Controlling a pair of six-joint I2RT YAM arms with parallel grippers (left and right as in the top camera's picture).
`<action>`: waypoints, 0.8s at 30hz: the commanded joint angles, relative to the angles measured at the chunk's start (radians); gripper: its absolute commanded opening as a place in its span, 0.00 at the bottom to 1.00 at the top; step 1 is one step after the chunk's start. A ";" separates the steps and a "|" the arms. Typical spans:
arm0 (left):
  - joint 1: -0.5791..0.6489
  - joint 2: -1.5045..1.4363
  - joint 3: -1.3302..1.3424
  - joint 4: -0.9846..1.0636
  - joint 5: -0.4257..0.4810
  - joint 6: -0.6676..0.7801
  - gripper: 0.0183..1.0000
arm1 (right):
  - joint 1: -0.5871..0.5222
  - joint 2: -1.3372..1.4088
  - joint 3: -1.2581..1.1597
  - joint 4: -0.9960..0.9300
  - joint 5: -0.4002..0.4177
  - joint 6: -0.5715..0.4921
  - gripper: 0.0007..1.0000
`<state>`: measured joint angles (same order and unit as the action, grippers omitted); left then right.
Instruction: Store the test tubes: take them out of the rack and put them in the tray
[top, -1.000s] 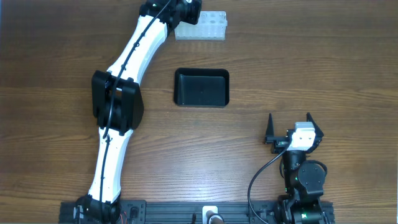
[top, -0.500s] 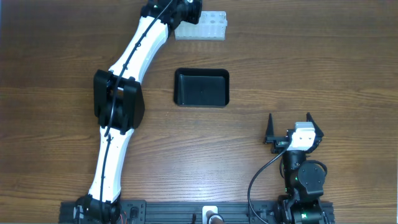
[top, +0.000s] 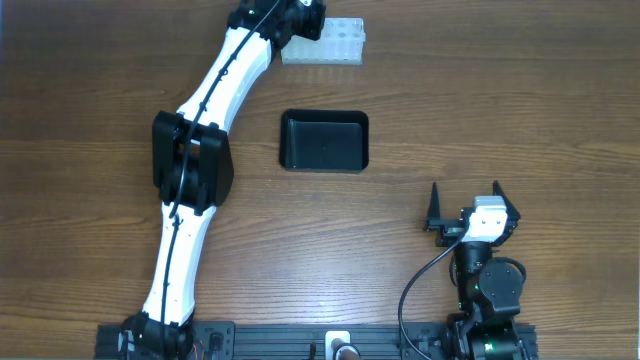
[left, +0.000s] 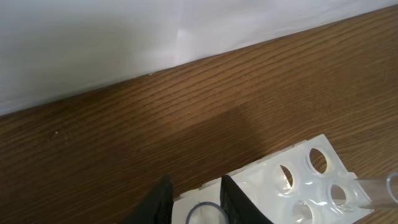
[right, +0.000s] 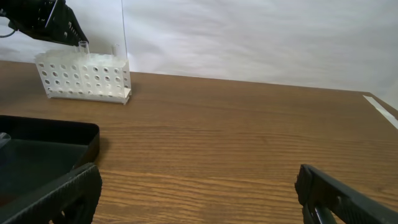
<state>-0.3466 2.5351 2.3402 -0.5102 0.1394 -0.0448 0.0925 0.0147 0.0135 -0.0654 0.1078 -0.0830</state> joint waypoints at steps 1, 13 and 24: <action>0.004 0.020 0.003 0.007 0.021 0.011 0.22 | 0.005 -0.009 -0.008 0.002 0.013 -0.001 0.99; 0.004 0.020 0.003 0.006 0.029 0.009 0.14 | 0.005 -0.009 -0.008 0.002 0.013 -0.001 0.99; 0.004 0.009 0.003 0.006 0.033 0.003 0.11 | 0.005 -0.009 -0.008 0.002 0.013 -0.001 0.99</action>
<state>-0.3466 2.5351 2.3402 -0.5102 0.1543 -0.0448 0.0925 0.0147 0.0135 -0.0654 0.1078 -0.0822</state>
